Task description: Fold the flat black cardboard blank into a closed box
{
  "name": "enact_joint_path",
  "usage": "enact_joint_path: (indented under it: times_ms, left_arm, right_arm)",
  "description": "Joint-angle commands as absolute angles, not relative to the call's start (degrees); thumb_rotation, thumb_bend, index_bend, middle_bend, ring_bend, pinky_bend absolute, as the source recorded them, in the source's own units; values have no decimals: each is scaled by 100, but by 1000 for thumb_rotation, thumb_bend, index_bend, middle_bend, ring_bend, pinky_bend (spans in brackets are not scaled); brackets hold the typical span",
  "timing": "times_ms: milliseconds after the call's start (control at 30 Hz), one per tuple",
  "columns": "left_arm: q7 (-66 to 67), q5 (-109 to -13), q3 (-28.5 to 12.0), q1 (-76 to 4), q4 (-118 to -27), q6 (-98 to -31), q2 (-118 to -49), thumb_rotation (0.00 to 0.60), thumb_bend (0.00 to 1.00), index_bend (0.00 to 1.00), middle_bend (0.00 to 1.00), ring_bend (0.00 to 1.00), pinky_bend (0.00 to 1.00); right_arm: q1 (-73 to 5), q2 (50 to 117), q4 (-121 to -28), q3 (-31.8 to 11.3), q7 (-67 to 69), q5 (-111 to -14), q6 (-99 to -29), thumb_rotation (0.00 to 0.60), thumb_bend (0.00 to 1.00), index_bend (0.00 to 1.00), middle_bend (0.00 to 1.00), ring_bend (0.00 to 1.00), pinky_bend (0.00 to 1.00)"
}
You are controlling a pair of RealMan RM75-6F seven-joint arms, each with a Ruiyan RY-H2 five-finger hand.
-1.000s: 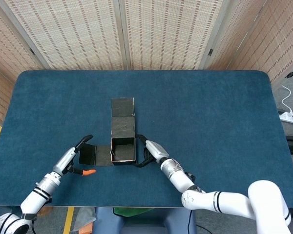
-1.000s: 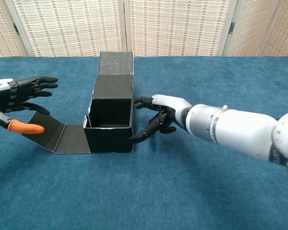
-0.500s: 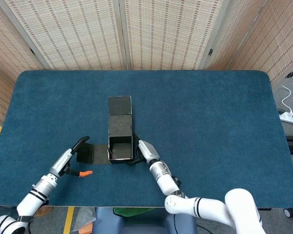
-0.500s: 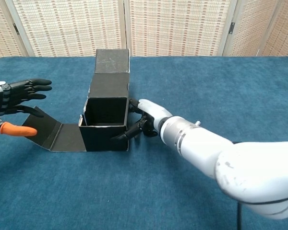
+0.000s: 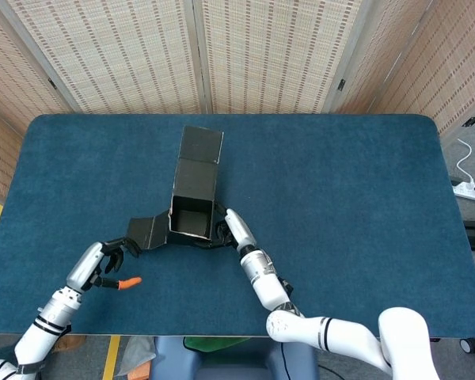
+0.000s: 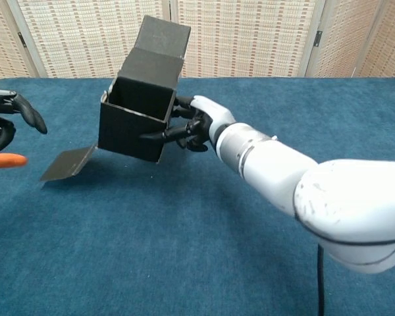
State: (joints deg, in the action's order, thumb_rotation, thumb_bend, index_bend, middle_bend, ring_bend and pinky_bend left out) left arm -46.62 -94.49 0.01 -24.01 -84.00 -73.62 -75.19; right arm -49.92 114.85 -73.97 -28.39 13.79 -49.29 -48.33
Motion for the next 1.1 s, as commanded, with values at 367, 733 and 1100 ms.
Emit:
enact_joint_path:
  times_ms: [367, 733, 1100]
  left_arm:
    - [-4850, -10879, 592, -3404, -8272, -6763, -7589, 600, 185, 449, 465, 826, 896]
    - [-2410, -9421, -353, -2914, -7713, -7281, -8328, 600, 245, 300, 287, 804, 896]
    - [-2142, -9880, -441, -2731, -7346, -8473, -8455, 600, 321, 309, 311, 803, 898]
  right_arm:
    - [-4374, 10275, -9259, -3228, 2138, -4587, -4322, 600, 320, 502, 544, 777, 1000]
    - [-3629, 9275, -10103, -2753, 2684, -5104, -3919, 600, 318, 501, 525, 777, 1000]
    - [-3651, 9175, -10081, -2358, 2643, -5408, -3874, 600, 318, 501, 510, 776, 1000]
